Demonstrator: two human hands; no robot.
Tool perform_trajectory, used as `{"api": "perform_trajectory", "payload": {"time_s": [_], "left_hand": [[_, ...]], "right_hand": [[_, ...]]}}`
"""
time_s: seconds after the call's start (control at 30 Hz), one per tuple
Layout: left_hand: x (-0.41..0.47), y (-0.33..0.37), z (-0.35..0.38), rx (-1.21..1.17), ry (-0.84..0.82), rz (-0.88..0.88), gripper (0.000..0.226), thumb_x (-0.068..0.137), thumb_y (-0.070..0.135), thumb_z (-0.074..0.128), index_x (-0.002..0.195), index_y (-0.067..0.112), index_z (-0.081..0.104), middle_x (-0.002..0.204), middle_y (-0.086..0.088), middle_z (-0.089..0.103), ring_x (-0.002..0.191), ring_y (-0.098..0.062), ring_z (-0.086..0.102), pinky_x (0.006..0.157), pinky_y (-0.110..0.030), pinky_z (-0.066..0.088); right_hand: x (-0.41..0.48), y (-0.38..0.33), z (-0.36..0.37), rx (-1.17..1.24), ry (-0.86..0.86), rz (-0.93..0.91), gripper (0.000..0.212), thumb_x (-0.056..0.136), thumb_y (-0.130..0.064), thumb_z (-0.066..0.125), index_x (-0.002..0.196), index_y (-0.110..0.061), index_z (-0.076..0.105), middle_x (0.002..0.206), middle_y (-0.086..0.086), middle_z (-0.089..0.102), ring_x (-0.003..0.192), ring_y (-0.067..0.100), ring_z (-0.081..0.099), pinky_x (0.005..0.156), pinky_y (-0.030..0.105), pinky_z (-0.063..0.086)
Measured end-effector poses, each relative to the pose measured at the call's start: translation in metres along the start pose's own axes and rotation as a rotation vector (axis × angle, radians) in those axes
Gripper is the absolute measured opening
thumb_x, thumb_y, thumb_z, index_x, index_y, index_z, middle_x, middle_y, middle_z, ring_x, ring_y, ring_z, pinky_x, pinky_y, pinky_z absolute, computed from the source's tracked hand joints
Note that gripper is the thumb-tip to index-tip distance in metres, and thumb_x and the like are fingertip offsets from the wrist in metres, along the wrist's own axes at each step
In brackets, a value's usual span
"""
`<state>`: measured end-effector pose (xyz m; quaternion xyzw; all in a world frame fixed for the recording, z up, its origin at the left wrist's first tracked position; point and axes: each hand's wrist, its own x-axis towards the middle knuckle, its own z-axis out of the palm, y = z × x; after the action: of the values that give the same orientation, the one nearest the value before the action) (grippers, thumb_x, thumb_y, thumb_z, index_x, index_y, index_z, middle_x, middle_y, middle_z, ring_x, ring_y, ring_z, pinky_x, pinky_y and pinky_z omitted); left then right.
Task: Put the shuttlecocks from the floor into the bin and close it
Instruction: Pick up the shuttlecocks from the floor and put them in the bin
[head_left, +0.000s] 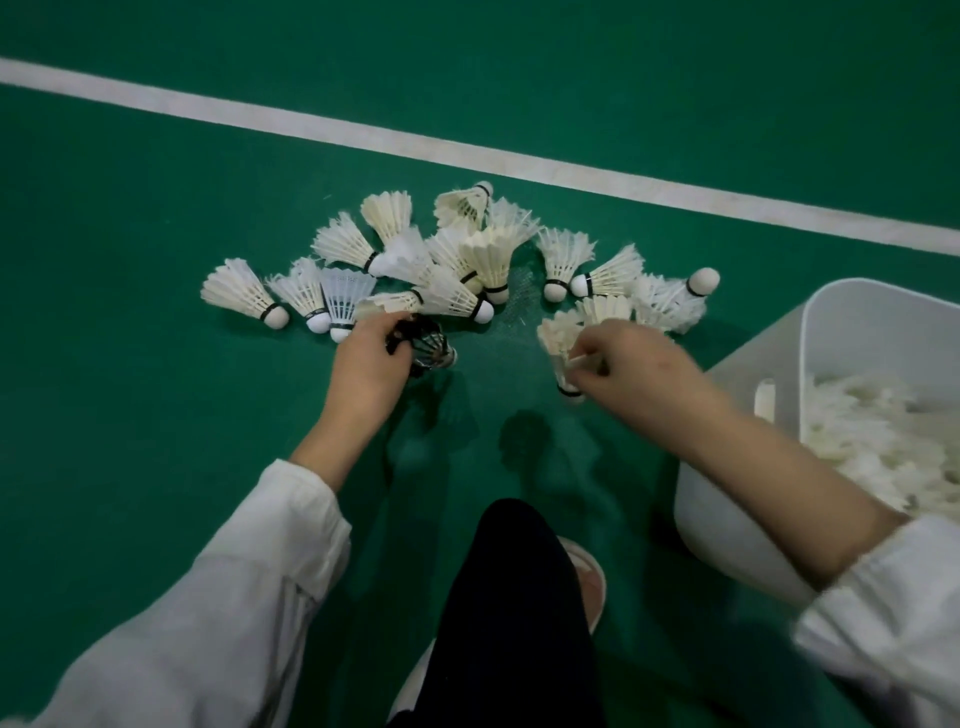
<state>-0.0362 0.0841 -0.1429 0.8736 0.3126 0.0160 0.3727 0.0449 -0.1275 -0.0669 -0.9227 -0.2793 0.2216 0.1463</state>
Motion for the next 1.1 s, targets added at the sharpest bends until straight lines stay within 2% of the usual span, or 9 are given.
{"api": "perform_trajectory", "payload": {"time_s": [0.1,0.23,0.3,0.4,0.53,0.63,0.8,0.97,1.1], "left_hand": [[-0.013,0.028,-0.015,-0.055,0.02,0.09,0.024,0.085,0.009,0.056,0.104,0.015,0.07,0.094,-0.001,0.069,0.085,-0.015,0.062,0.068,-0.016,0.039],[-0.032,0.081,-0.027,-0.017,-0.099,0.274,0.016,0.086,0.018,0.061,0.096,0.016,0.072,0.084,-0.001,0.07,0.078,-0.016,0.063,0.071,-0.026,0.047],[-0.042,0.106,-0.026,0.013,-0.125,0.348,0.014,0.086,0.021,0.061,0.093,0.016,0.072,0.081,-0.003,0.07,0.074,-0.019,0.062,0.07,-0.033,0.049],[-0.061,0.14,-0.017,0.063,-0.177,0.474,0.016,0.085,0.026,0.062,0.083,0.014,0.072,0.074,-0.006,0.066,0.061,-0.013,0.053,0.062,-0.03,0.042],[-0.085,0.182,-0.003,0.04,-0.185,0.618,0.017,0.086,0.025,0.061,0.089,0.012,0.072,0.073,0.004,0.055,0.072,-0.018,0.047,0.063,-0.032,0.033],[-0.1,0.21,0.006,-0.015,-0.16,0.717,0.02,0.086,0.026,0.059,0.095,0.013,0.071,0.078,0.007,0.057,0.081,-0.019,0.052,0.07,-0.033,0.039],[-0.117,0.253,0.04,-0.073,-0.277,0.802,0.027,0.088,0.032,0.052,0.091,0.011,0.07,0.083,-0.001,0.069,0.079,-0.016,0.059,0.073,-0.035,0.042],[-0.141,0.267,0.081,-0.017,-0.41,0.809,0.032,0.088,0.037,0.049,0.083,0.012,0.069,0.078,0.001,0.067,0.075,-0.017,0.059,0.07,-0.037,0.045],[-0.152,0.257,0.1,0.042,-0.399,0.818,0.043,0.087,0.042,0.042,0.077,0.008,0.066,0.074,-0.003,0.065,0.073,-0.021,0.057,0.069,-0.041,0.045]], "right_hand": [[-0.02,0.01,-0.046,0.024,0.051,-0.026,0.009,0.087,-0.017,0.056,0.086,-0.012,0.065,0.087,0.004,0.062,0.082,0.021,0.058,0.07,0.029,0.043],[-0.075,0.045,-0.104,-0.033,0.046,-0.083,0.008,0.082,-0.029,0.06,0.078,-0.023,0.062,0.088,-0.007,0.06,0.073,0.006,0.058,0.07,0.023,0.045],[-0.107,0.067,-0.126,-0.014,0.085,0.006,0.015,0.074,-0.047,0.056,0.075,-0.033,0.061,0.092,-0.016,0.059,0.077,0.001,0.06,0.068,0.017,0.046],[-0.157,0.107,-0.14,0.041,0.194,0.171,0.023,0.07,-0.06,0.055,0.071,-0.038,0.062,0.095,-0.021,0.061,0.079,-0.003,0.061,0.072,0.016,0.046],[-0.203,0.147,-0.124,0.165,0.314,0.336,0.009,0.075,-0.035,0.067,0.067,-0.036,0.064,0.096,-0.02,0.062,0.079,0.0,0.064,0.073,0.007,0.044],[-0.215,0.16,-0.103,0.233,0.319,0.454,0.006,0.082,-0.025,0.066,0.077,-0.023,0.068,0.095,-0.013,0.061,0.078,0.001,0.062,0.066,0.003,0.042],[-0.222,0.181,-0.082,0.252,0.343,0.59,0.01,0.087,-0.027,0.061,0.086,-0.02,0.068,0.102,-0.005,0.058,0.085,0.015,0.061,0.084,0.033,0.047],[-0.225,0.203,-0.083,0.199,0.168,0.713,0.016,0.085,-0.026,0.062,0.092,-0.016,0.073,0.095,0.003,0.07,0.086,0.02,0.061,0.077,0.03,0.047],[-0.213,0.209,-0.063,0.133,0.11,0.626,0.018,0.087,-0.02,0.061,0.093,-0.01,0.074,0.1,0.005,0.07,0.082,0.016,0.058,0.071,0.022,0.038]]}}
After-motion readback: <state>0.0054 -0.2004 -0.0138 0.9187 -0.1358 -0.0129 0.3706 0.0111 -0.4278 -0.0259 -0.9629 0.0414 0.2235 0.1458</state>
